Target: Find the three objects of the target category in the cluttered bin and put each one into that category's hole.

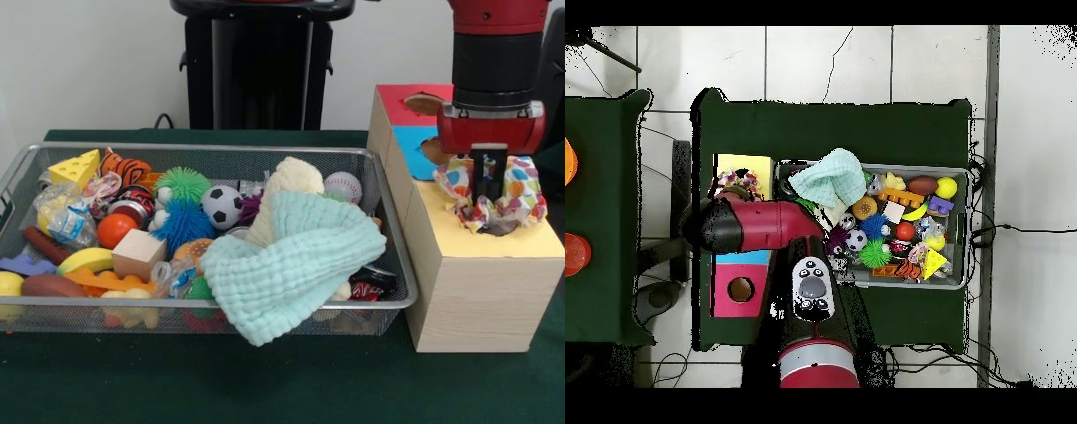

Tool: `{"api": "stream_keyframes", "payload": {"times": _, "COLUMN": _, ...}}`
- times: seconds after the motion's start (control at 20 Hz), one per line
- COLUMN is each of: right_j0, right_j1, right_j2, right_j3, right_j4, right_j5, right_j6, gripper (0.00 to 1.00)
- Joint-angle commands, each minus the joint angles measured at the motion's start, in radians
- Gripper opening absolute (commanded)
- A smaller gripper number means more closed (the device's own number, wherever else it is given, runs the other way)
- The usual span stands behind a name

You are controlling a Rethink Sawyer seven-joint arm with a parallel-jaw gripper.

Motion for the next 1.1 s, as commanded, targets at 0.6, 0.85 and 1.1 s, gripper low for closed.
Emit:
{"api": "stream_keyframes", "payload": {"times": 0.6, "right_j0": 0.103, "right_j1": 0.068, "right_j2": -0.123, "right_j3": -0.124, "right_j4": -0.026, "right_j5": 0.389, "right_j6": 0.131, "gripper": 0.00}}
{"api": "stream_keyframes", "payload": {"times": 0.85, "right_j0": 0.079, "right_j1": 0.081, "right_j2": -0.089, "right_j3": -0.107, "right_j4": -0.027, "right_j5": 0.342, "right_j6": 0.089, "gripper": 0.00}}
{"api": "stream_keyframes", "payload": {"times": 1.1, "right_j0": 0.064, "right_j1": 0.082, "right_j2": -0.074, "right_j3": -0.076, "right_j4": -0.033, "right_j5": 0.280, "right_j6": 0.080, "gripper": 0.00}}
